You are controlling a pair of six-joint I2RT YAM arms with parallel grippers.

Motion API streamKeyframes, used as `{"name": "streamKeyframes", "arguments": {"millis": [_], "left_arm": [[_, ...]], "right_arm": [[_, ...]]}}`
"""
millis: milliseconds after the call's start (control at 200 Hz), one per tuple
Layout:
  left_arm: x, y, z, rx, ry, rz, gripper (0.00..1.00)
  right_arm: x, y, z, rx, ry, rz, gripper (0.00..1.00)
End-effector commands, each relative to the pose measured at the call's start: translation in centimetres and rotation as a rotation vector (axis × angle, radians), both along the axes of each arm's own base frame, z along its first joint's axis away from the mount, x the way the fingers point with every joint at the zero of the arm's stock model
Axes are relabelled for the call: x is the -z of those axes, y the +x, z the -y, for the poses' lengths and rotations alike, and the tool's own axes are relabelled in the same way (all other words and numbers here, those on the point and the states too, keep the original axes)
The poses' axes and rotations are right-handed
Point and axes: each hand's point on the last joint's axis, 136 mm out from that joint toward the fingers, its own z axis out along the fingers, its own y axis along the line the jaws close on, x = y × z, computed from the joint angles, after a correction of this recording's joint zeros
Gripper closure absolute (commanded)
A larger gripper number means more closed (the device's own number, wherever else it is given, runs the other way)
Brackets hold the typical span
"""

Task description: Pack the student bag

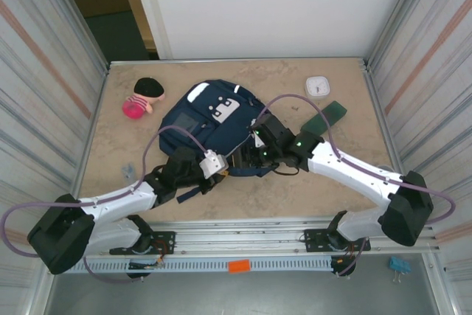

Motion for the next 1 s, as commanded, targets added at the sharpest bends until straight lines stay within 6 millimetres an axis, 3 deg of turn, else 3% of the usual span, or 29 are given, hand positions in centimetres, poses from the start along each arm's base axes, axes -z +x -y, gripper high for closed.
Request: {"name": "streamKeyframes", "arguments": {"millis": [0, 160, 581, 702, 862, 997], "left_arm": [[-4.0, -0.1, 1.4, 0.056, -0.14, 0.05, 1.0], [-4.3, 0.0, 1.4, 0.064, -0.144, 0.055, 1.0], [-5.0, -1.0, 1.7, 0.114, -0.184, 0.053, 1.0], [-5.4, -0.9, 1.5, 0.104, -0.189, 0.073, 1.0], [-5.0, 0.0, 0.7, 0.046, -0.146, 0.096, 1.0], [-4.9, 0.2, 0.5, 0.031, -0.132, 0.114, 1.0]], "right_arm": [[0.3, -0.8, 0.4, 0.031, 0.021, -0.009, 0.36], [0.4, -0.8, -0.3, 0.017, -0.008, 0.021, 0.36], [2.1, 1.8, -2.4, -0.031, -0.086, 0.046, 0.46], [2.8, 2.7, -2.0, 0.004, -0.134, 0.051, 0.54], [2.9, 3.5, 0.5, 0.086, -0.264, 0.073, 0.67], [2.2, 3.3, -0.2, 0.039, -0.245, 0.074, 0.75]]}}
